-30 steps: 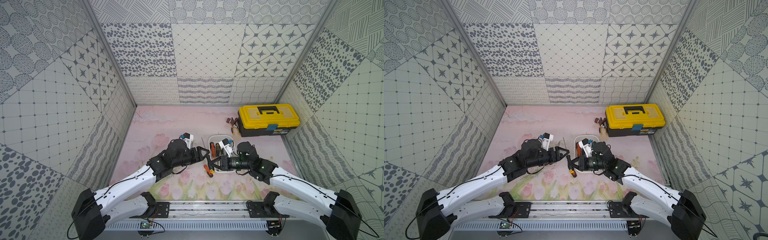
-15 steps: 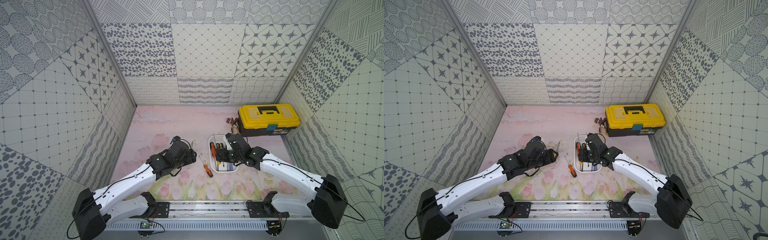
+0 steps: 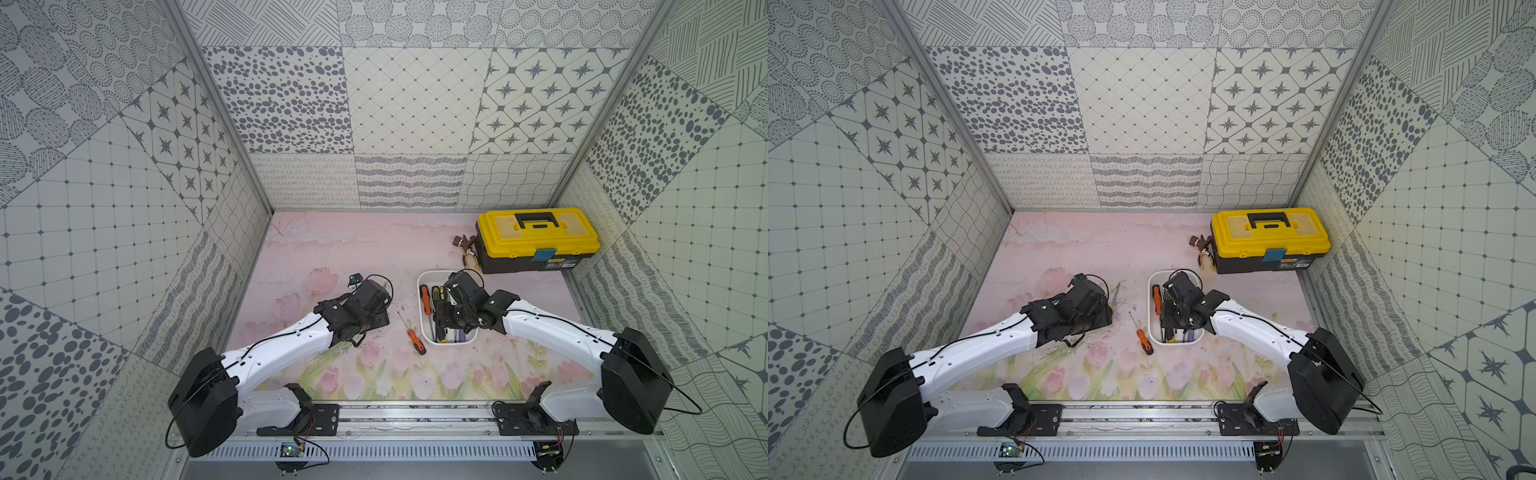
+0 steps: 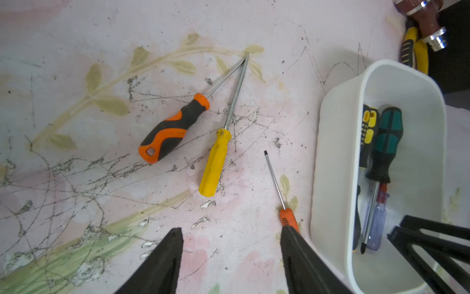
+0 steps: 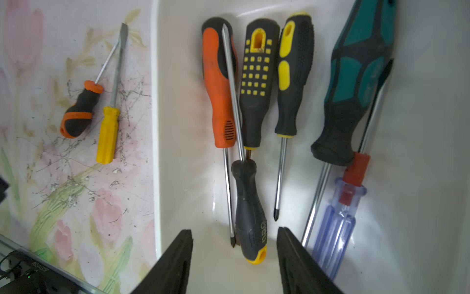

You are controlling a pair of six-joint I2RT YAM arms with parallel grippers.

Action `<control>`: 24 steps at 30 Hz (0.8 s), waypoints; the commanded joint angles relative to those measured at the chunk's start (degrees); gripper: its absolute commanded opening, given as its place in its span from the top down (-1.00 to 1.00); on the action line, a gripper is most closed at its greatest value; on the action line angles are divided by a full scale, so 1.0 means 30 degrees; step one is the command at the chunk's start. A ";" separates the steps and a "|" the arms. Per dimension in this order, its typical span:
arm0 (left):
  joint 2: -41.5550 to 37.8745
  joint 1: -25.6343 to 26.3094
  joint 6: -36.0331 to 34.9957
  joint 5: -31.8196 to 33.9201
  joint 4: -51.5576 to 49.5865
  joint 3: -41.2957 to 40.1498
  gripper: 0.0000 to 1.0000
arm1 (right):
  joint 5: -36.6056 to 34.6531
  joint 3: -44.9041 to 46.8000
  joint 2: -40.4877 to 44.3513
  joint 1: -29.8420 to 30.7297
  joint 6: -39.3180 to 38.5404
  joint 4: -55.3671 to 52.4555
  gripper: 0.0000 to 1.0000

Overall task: Put the screwdriver on the desktop into the storage box
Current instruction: Place the screwdriver in the storage box, then pick up the screwdriver from the center of the board.

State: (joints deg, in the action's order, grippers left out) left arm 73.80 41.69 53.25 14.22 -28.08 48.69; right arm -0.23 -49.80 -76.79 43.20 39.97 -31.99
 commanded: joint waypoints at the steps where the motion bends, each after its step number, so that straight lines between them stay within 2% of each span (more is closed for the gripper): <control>1: 0.2185 -0.0234 -0.0558 -0.0277 0.0094 0.1408 -0.19 | -0.0400 -0.0110 0.1619 0.0448 -0.0306 -0.0271 -0.25; 6: 0.3433 0.0098 0.0878 -0.2380 0.1789 0.1107 -0.15 | -0.0889 0.0257 0.3217 0.1313 -0.0024 -0.0763 -0.18; 9: 0.4191 0.0631 0.1603 -0.2525 0.1641 0.1336 -0.15 | -0.1082 0.0424 0.3693 0.1696 0.0148 -0.0763 -0.04; 14: 0.5244 0.1954 0.2971 -0.2284 0.0980 0.2045 -0.16 | -0.1154 0.0522 0.3998 0.1874 0.0249 -0.0840 0.06; 19: 0.5843 0.1982 0.5407 -0.3479 0.1745 0.1183 -0.18 | -0.1211 0.0814 0.4602 0.1896 0.0359 -0.0947 0.09; 24: 0.6544 0.1980 0.6426 -0.5007 0.2638 0.1418 -0.17 | -0.1096 0.1049 0.4738 0.1911 0.0434 -0.0943 0.09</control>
State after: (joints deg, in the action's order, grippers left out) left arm 91.88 47.16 65.34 4.78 -23.09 52.36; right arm -3.05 -47.62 -63.40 48.66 40.56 -35.40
